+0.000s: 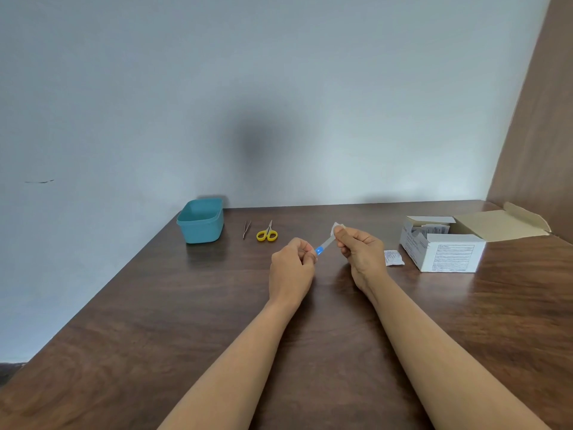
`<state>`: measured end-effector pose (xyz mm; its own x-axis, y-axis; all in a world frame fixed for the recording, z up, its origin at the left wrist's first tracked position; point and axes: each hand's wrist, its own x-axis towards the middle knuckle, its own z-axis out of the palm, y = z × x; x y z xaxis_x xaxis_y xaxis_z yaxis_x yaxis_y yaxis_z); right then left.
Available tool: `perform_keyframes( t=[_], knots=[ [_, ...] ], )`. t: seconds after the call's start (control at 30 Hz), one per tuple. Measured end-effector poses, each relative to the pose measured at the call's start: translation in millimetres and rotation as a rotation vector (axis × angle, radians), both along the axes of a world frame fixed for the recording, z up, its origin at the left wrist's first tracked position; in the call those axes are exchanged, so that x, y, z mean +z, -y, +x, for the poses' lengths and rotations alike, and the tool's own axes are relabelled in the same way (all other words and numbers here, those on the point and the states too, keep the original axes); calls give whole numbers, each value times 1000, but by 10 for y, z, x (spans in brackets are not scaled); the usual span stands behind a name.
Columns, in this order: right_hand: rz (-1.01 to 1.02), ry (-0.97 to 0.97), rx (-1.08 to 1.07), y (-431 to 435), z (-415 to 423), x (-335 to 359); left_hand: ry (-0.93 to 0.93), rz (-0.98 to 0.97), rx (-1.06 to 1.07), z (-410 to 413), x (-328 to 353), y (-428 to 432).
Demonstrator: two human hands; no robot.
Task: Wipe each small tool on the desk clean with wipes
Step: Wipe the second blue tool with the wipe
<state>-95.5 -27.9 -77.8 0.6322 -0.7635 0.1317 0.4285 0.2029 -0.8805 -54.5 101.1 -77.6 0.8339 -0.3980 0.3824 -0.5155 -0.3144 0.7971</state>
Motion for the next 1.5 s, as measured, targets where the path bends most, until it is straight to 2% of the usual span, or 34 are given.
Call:
perform_keyframes(
  t=[0.37,0.7,0.8,0.97,1.2,1.3,1.43,1.5],
  knots=[
    [-5,-39,-29,23,36,-13,0,-10,-14,16,-10,10],
    [61,27,-4,3,-13,10,-10,-31,-36,13,-12,13],
    [83,39,22,-11,-37,34,-104,-84,-85,15,17,7],
    [113,30,193,-10,-93,79,-365,-277,-202,33,69,-23],
    [-99,-124,314,-58,-102,69,-440,-330,-232,81,98,-48],
    [-53,-99,287,-57,-103,77,-425,-320,-252,80,90,-35],
    [155,27,206,1,-90,68,-387,-271,-283,70,63,-14],
    [128,7,209,6,-93,60,-367,-253,-273,68,43,-13]
  ],
)
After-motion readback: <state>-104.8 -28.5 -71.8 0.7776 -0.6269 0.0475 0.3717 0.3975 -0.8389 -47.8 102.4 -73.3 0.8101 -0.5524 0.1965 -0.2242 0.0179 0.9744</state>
